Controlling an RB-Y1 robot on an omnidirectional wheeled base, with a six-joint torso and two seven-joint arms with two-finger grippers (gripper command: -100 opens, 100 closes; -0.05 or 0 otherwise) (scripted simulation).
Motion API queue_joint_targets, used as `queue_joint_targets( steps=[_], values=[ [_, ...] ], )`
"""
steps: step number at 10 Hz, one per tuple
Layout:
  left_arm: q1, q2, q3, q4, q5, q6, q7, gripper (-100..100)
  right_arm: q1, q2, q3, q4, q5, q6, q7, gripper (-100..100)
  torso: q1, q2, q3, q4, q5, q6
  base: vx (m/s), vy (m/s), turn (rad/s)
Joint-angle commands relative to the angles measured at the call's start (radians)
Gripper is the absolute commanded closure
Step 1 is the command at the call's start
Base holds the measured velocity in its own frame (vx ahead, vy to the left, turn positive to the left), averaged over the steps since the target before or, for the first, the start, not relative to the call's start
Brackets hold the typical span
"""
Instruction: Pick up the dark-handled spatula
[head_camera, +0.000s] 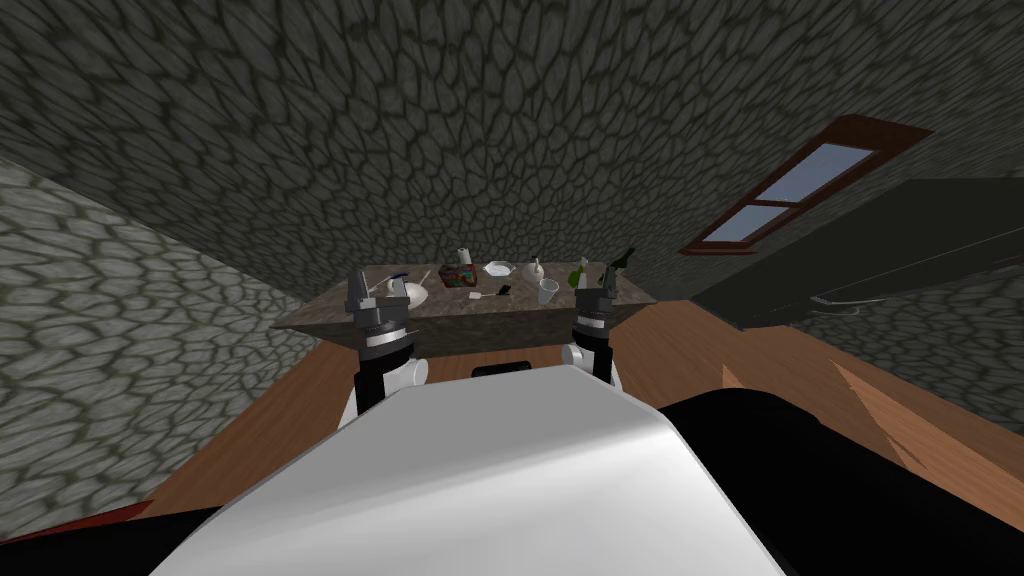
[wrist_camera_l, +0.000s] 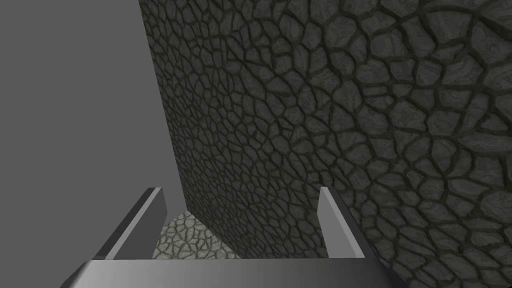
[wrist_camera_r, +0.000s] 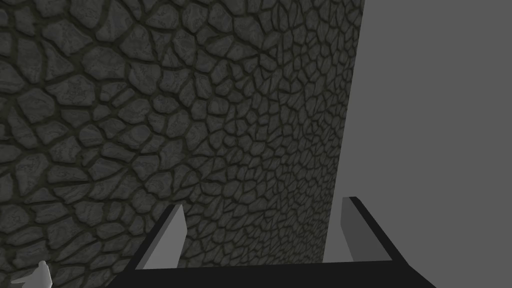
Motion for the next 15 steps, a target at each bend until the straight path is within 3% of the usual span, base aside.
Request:
queue_joint_targets(
  steps=[1,6,7,9,12,13,14,15],
  values=[
    [-0.030,0.044,0.007,0.015,-0.011,0.033,0.007,-100,0.000,0.000,0.000,0.000,0.000,0.000,0.000,0,0.000,0.000,0.000,0.000,0.000,0.000,-0.030,-0.015,0.023],
    [-0.165,0.123,0.034,0.104,-0.052,0.180,0.039,-100,0.000,0.000,0.000,0.000,0.000,0.000,0.000,0,-0.003,0.004,0.002,0.001,-0.001,0.000,-0.067,-0.037,0.030],
    [-0.165,0.123,0.034,0.104,-0.052,0.193,0.039,-100,0.000,0.000,0.000,0.000,0.000,0.000,0.000,0,-0.003,0.004,0.002,0.001,-0.001,0.000,-0.050,-0.022,0.011],
    [-0.236,0.145,0.047,0.161,-0.071,0.265,0.054,-100,0.000,0.000,0.000,0.000,0.000,0.000,0.000,0,-0.001,0.003,0.002,0.001,0.000,0.000,-0.048,-0.022,0.025],
    [-0.285,0.154,0.053,0.194,-0.079,0.342,0.063,-100,0.000,0.000,0.000,0.000,0.000,0.000,0.000,0,-0.002,0.002,0.001,0.000,0.000,0.000,-0.037,-0.026,0.014],
    [-0.327,0.162,0.059,0.229,-0.087,0.380,0.070,-100,0.000,0.000,0.000,0.000,0.000,0.000,0.000,0,-0.002,0.002,0.001,0.000,0.000,0.000,-0.036,-0.025,0.018],
    [-0.330,0.162,0.059,0.229,-0.087,0.399,0.070,-100,0.000,0.000,0.000,0.000,0.000,0.000,0.000,0,-0.002,0.002,0.001,0.000,0.000,0.000,-0.030,-0.020,0.008],
    [-0.373,0.168,0.065,0.267,-0.093,0.434,0.078,-100,0.000,0.000,0.000,0.000,0.000,0.000,0.000,0,-0.001,0.002,0.001,0.000,0.000,0.000,-0.035,-0.015,0.018]
  ],
)
